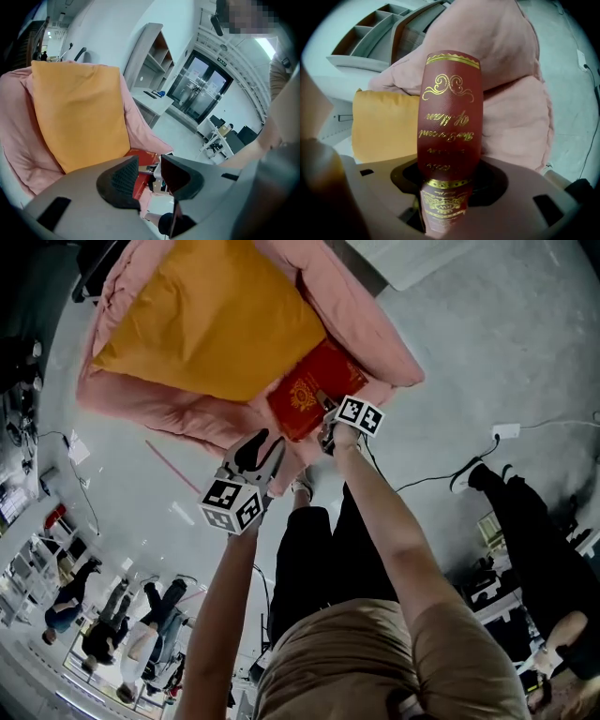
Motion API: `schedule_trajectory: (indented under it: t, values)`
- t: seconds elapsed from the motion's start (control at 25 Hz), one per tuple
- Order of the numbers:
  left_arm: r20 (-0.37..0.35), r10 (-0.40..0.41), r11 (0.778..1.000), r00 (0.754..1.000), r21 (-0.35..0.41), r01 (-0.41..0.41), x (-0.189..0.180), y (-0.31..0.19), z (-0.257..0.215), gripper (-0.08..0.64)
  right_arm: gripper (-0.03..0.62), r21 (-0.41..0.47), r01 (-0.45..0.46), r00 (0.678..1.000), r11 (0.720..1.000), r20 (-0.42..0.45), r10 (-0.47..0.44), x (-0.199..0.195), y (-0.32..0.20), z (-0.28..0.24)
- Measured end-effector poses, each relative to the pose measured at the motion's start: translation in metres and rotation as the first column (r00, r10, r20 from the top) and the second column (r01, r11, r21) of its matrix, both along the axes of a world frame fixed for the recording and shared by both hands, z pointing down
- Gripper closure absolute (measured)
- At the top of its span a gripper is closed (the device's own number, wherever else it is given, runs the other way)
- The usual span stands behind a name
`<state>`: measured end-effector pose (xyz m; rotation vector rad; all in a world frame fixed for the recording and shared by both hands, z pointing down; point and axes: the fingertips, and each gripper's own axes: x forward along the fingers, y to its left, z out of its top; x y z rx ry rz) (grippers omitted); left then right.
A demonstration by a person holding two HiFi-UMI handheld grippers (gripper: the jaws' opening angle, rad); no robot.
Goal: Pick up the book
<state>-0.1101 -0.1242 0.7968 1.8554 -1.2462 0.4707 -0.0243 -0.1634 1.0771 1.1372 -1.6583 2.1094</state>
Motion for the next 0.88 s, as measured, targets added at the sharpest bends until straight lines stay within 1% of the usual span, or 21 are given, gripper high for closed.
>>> schedule_trajectory:
  t: [0.16,0.32,0.4,0.64,0.88]
  values:
    - [0.008,-0.038,0.999,0.999,0.035,0.038,-0.007,-0.006,-0.029,0.416,0.353,0.028,0.079,0.997,0.997,-0.013,-0.078,0.014,-0.001,-0.041]
    - [0.018,-0.081,0.993,0.997,0.084,0.079,-0.018,-0.012,-0.056,0.416,0.354,0.089,0.141,0.989,0.986,0.029,-0.144,0.016,-0.018,-0.093]
    - [0.02,-0.09,0.991,0.996,0.103,0.087,-0.02,-0.012,-0.071,0.416,0.356,0.122,0.166,0.984,0.979,0.05,-0.173,0.015,-0.025,-0.123]
    - [0.019,-0.089,0.984,0.996,0.159,0.085,-0.012,-0.006,-0.118,0.416,0.356,0.228,0.22,0.962,0.949,0.111,-0.249,0.025,-0.046,-0.223]
    - [-0.001,-0.108,0.968,0.994,0.227,0.106,-0.009,-0.009,-0.17,0.416,0.356,0.302,0.253,0.939,0.919,0.153,-0.308,0.041,-0.059,-0.315]
